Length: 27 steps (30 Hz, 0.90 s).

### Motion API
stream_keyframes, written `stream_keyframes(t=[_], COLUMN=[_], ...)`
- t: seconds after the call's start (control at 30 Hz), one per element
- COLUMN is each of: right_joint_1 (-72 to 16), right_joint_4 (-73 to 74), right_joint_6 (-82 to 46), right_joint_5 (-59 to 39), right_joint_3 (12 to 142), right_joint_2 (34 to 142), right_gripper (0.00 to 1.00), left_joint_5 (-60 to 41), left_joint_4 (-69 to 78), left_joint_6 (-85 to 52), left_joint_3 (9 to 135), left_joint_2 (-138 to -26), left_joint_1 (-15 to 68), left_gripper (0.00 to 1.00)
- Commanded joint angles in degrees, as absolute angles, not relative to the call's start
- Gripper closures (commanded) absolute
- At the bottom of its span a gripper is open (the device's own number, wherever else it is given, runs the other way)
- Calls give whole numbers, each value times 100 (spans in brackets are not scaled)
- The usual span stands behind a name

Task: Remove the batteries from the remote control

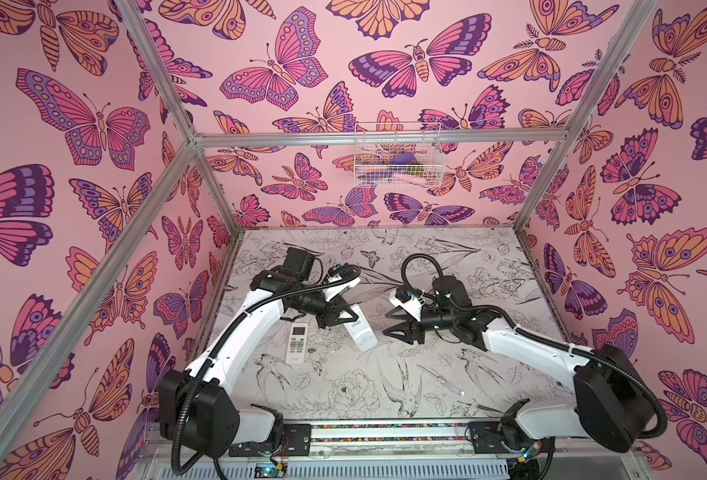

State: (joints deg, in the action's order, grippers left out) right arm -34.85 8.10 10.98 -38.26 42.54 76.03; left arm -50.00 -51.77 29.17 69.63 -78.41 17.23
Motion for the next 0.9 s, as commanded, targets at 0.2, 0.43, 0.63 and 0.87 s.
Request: stream_keyframes(t=[0.2,0.43,0.63,0.87], right_joint_1=[-3414,-3419,-3410,-3410], right_joint_4=[1867,1410,1286,1456], right_joint_6=[167,-959,-2241,-3348], right_joint_5=[-1263,39,528,305], right_joint_3=[3738,3647,3682,3658], right_joint_2=[6232,5852,5921,6408], right_gripper=[18,1,1,1], left_joint_5=[-4468,-4267,-4541,-5342], left_joint_4=[-4798,-4666,-4308,-2719], left_joint_6=[1348,541,-528,-1916], left_joint_3=[7564,8077,8239,6787], left_joint_2=[-7974,-8078,-8174,-7737], left_joint_1=[1396,1345,1216,711], left_gripper=[100,100,100,100])
